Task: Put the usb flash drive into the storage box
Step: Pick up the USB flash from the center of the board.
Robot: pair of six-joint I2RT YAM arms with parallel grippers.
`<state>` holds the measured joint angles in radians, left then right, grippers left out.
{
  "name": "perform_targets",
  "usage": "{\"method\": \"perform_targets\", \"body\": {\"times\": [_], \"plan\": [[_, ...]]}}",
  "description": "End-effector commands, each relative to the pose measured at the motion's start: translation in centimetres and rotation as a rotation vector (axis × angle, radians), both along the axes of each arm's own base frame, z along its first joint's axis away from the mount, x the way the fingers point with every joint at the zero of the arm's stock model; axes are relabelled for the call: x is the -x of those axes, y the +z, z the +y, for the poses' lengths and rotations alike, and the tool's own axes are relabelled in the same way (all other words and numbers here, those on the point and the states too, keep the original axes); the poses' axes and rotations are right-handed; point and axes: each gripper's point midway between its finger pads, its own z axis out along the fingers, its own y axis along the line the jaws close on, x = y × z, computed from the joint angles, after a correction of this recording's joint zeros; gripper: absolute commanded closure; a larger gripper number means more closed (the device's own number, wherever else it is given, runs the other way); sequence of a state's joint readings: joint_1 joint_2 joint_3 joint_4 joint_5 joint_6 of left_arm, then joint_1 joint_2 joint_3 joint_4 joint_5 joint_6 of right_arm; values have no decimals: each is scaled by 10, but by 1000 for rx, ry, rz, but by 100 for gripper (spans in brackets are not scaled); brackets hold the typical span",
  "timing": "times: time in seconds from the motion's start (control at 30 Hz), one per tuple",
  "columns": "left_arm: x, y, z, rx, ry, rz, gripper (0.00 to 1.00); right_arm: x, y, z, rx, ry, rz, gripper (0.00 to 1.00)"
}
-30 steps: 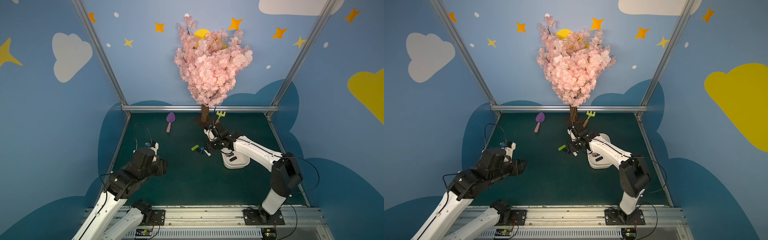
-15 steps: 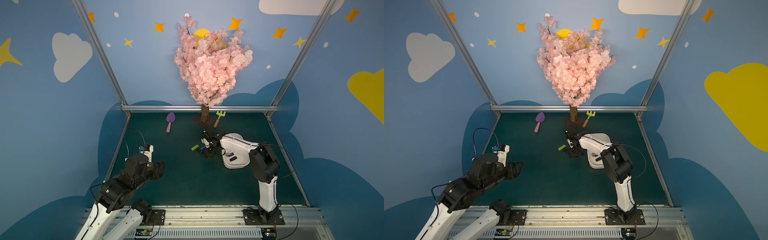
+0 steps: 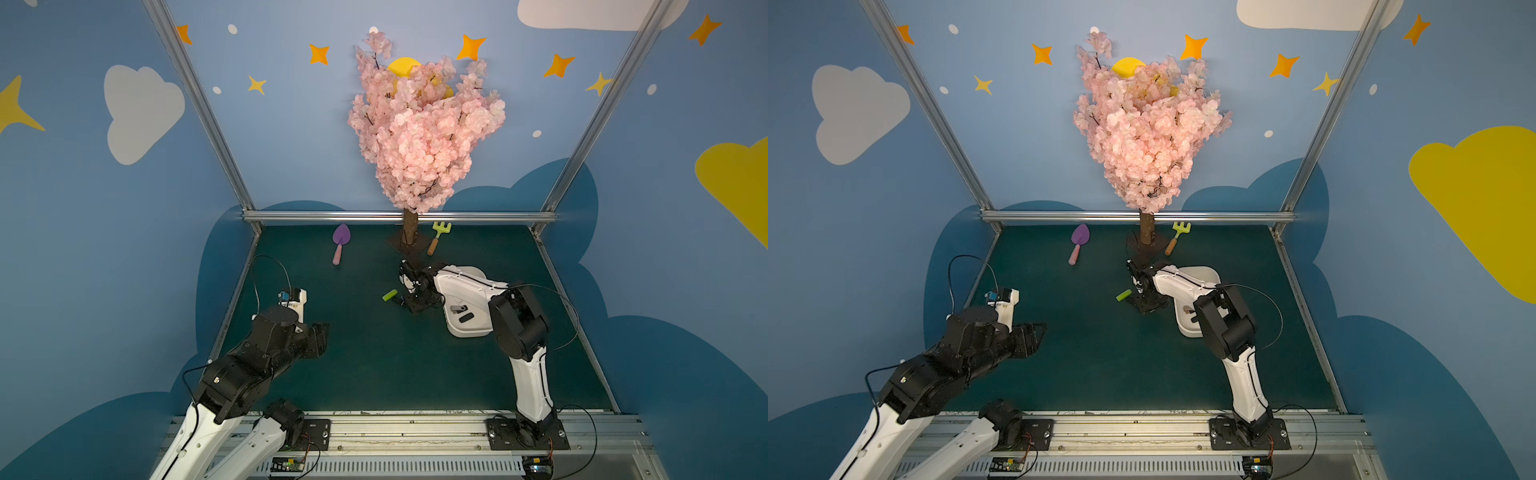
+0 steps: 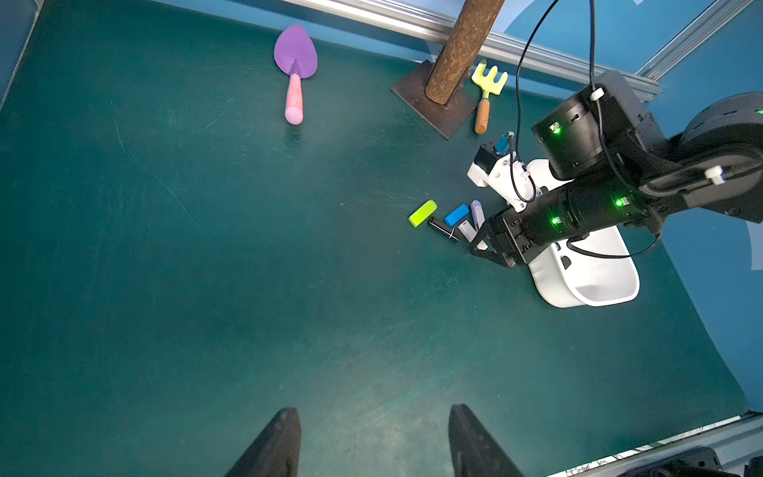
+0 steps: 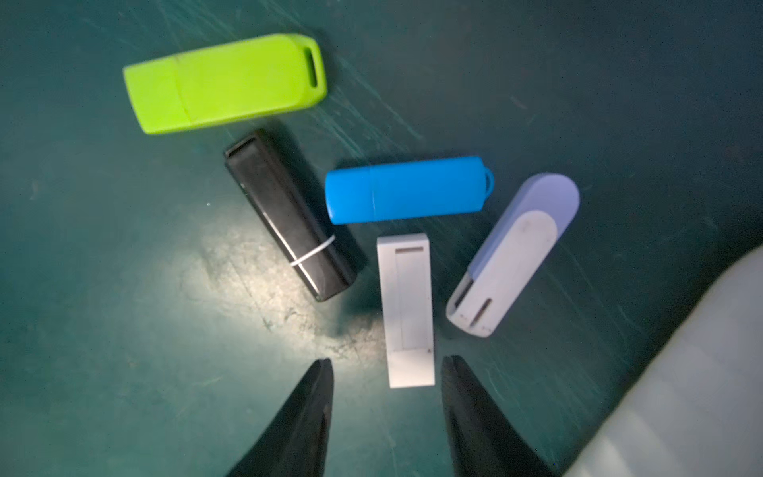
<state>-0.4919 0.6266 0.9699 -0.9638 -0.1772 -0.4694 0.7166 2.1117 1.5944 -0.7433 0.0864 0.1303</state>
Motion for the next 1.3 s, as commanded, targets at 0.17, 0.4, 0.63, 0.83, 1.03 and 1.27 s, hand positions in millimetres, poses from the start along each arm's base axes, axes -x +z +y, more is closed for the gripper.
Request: {"method": "perform_targets", "body": {"times": [0.17,0.4,0.63,0.83,1.03,1.27], "plan": [[-1,-3,2,-10,10,2,39,1,-11,-5,54,9,22,56],[-1,-2,3,-9,15,-3,39,0,-20,-5,51,0,38,62],[-1,-4,3,-13,18,0,39,-1,-21,-4,41,-2,34,80],[-3,-6,5,-22,27,8,38,6,-14,-6,25,-7,27,93],[-3,-6,5,-22,31,7,38,16,36,-3,-56,8,-50,93],[-5,-10,4,-31,28,27,38,21,115,-33,-175,-42,-207,91]]}}
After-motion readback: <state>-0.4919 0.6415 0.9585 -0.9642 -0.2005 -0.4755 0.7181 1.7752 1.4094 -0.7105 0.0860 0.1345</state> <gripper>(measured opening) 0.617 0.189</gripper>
